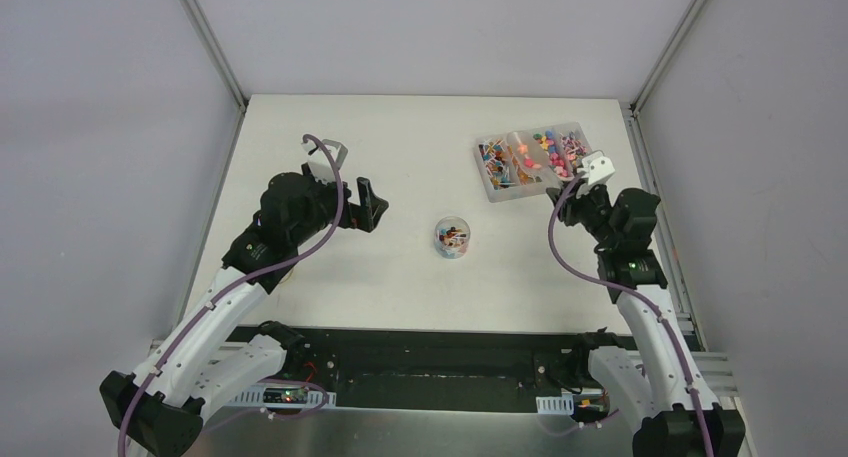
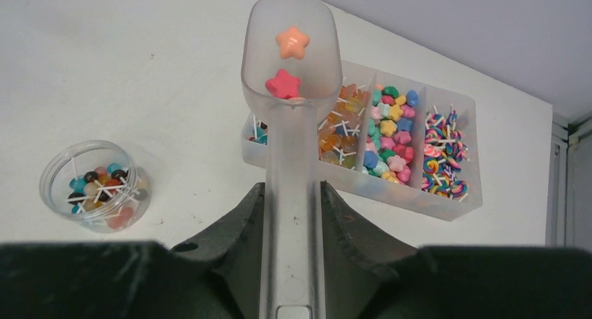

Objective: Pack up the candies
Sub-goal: Place the fake candies in the packing bottle.

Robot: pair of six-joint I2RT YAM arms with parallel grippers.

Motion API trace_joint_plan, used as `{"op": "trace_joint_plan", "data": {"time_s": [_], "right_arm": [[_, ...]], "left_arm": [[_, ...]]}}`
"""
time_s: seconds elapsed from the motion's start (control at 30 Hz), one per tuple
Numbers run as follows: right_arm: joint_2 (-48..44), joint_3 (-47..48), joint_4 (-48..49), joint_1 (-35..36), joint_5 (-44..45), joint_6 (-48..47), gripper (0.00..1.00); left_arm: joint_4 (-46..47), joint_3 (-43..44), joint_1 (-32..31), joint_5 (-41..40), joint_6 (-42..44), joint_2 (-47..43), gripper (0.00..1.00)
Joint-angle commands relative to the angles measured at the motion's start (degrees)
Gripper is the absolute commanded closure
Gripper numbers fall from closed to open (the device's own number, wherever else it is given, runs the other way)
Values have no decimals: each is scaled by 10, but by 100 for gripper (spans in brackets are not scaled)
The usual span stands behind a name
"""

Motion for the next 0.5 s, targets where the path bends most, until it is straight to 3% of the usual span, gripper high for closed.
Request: {"op": "trace_joint_plan", "data": {"time_s": [0.0, 0.47], "right_arm": [[-26, 43, -31, 7, -94, -71, 100], [-46, 78, -231, 43, -175, -255, 100]], "left_arm": [[12, -3, -5, -16, 7, -12, 1], [11, -3, -5, -19, 5, -12, 1]]}}
